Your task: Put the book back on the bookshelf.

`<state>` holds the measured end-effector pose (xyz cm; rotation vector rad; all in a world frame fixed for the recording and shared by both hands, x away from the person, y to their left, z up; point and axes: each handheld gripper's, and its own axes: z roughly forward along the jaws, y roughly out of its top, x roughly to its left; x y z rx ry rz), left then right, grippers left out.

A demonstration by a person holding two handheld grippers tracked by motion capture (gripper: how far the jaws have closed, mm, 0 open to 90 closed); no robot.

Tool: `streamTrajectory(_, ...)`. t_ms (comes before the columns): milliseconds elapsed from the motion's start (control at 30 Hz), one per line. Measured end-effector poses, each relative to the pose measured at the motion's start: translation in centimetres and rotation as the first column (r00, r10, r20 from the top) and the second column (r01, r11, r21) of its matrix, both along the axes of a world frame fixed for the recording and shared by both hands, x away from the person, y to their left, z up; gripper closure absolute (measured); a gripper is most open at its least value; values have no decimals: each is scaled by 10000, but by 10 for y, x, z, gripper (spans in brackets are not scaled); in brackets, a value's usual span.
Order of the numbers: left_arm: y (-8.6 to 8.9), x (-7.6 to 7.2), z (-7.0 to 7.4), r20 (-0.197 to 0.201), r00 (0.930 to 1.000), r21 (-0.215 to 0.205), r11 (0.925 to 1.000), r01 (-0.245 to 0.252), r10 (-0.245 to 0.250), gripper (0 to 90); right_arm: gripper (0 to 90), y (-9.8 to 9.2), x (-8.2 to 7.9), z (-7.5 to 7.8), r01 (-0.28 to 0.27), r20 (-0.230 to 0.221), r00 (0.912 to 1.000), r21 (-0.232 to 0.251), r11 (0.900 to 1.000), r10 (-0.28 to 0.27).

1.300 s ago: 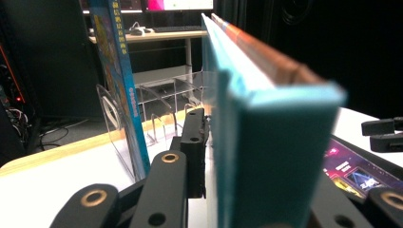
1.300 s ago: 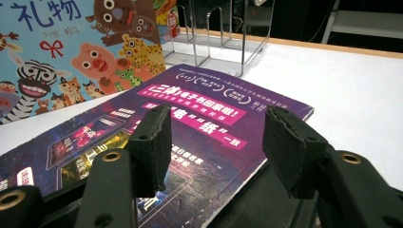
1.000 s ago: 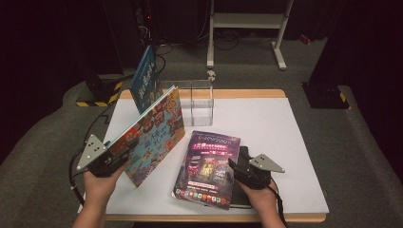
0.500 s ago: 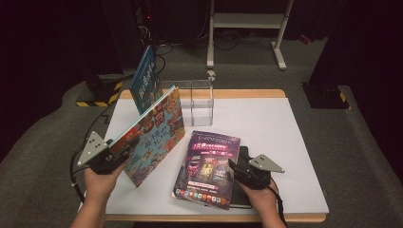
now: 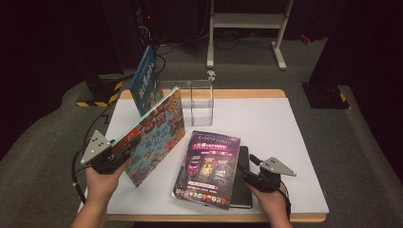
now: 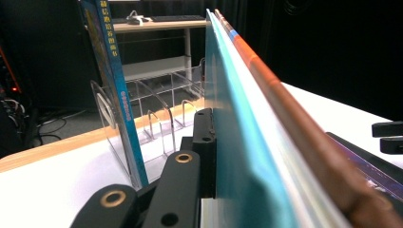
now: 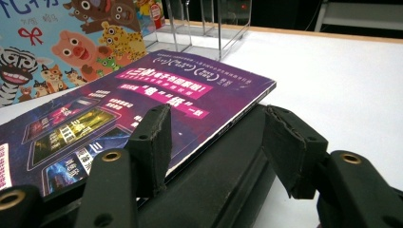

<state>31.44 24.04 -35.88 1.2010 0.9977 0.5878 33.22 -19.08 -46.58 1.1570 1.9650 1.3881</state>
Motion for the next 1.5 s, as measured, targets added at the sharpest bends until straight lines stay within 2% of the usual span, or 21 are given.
streamTrajectory(133,-4,2,2,17,9999,-74,9999,-119,119,812,436,0,0,2,-36,105,9999,0,10000,36)
streamTrajectory(233,-8,5,6,109,9999,183,9998,88,-90,813,437,0,0,2,-56,126,9999,15,10000,56)
streamTrajectory(400,-9,15,17,-228,9996,274,9995,153,-147,812,438,0,-2,4,-109,220,9997,29,9999,108)
streamTrajectory(700,-16,22,27,-335,9994,225,9997,24,-16,815,438,-2,-2,5,-71,274,9996,137,9999,68)
streamTrajectory(767,-15,21,31,-406,9992,113,9999,45,-40,816,438,-2,-3,5,-59,291,9996,134,9999,55)
streamTrajectory(867,-6,16,37,-292,9996,-397,9992,45,-56,816,438,-3,-3,6,-33,332,9994,148,9999,28)
streamTrajectory(1000,7,10,46,-180,9997,-799,9966,-198,184,815,438,-4,-3,7,-7,366,9993,178,9998,1)
streamTrajectory(1200,20,4,50,-249,9967,-690,9945,-791,776,815,438,-4,-4,8,-8,395,9992,172,9999,2)
streamTrajectory(1300,26,4,50,-287,9935,-744,9910,-1116,1098,815,438,-4,-4,9,33,402,9992,221,9997,-42)
streamTrajectory(1500,23,13,49,-216,9848,-465,9838,-1731,1723,815,438,-4,-5,9,1,427,9991,196,9998,-9)
